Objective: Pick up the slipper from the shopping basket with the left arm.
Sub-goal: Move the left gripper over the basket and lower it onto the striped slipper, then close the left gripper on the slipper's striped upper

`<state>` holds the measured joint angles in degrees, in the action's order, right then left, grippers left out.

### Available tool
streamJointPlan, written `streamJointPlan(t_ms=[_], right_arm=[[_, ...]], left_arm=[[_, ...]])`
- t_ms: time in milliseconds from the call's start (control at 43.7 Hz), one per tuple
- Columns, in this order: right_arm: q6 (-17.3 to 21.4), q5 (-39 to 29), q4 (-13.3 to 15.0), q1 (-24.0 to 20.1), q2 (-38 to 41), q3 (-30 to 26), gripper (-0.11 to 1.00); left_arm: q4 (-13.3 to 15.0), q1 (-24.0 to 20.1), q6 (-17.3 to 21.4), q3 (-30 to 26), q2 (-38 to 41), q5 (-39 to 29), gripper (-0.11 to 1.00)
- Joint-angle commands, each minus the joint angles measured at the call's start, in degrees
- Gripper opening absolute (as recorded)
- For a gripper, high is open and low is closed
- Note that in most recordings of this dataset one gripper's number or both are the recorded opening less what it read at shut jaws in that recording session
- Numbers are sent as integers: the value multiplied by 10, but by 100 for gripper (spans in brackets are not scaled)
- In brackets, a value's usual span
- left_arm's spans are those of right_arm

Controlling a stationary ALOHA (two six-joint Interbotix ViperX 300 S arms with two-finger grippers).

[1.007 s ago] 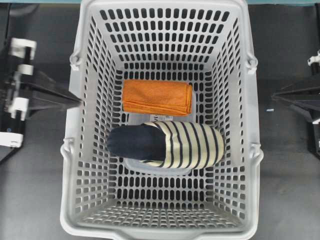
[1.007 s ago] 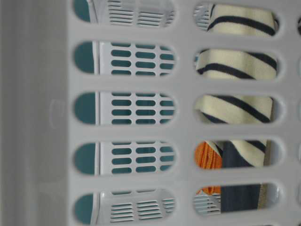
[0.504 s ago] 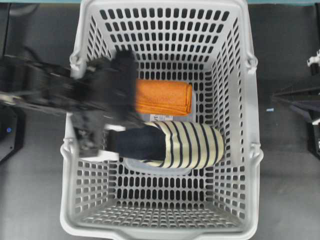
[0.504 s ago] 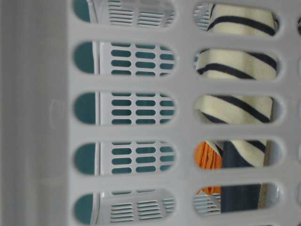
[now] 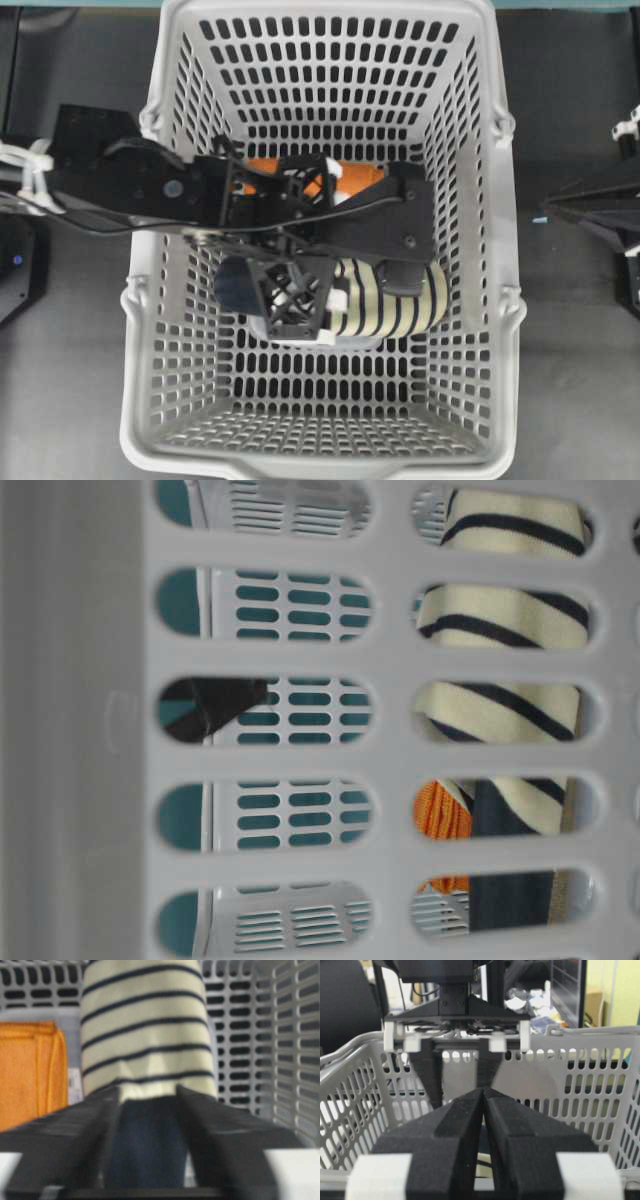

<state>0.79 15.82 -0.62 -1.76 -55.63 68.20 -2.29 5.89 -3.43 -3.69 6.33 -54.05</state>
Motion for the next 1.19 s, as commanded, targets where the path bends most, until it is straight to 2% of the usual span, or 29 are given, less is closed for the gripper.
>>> streamJointPlan(t_ms=[0,46,137,389,664,733,778,893,939,1030,1168], right_arm=[[-1,2,-2,-2,3,-3,0],[-1,2,-2,-2,3,-3,0],[-1,2,-2,-2,4,1,0],[0,3,-2,-2,3,4,0],[0,2,-2,-2,3,9,0],[0,2,-2,-2,3,9,0],[0,2,-2,-2,3,9,0],[0,2,-2,-2,3,9,0],[0,2,-2,-2,3,10,0],[1,3,-2,-2,3,10,0],[1,2,-5,-3,3,10,0]], left_arm=[[-3,2,0,-18,5,2,64],[-3,2,0,-18,15,2,76],[-3,3,-3,-18,32,2,91],[-3,0,-38,4,70,-11,91],[-3,-5,-37,52,73,3,89],[-3,-5,-35,56,71,7,83],[-3,-5,-33,57,71,8,75],[-3,-4,-23,53,70,7,45],[-3,-3,-18,47,70,7,26],[-3,-2,-12,33,65,4,7],[-3,0,-11,0,54,-15,6]])
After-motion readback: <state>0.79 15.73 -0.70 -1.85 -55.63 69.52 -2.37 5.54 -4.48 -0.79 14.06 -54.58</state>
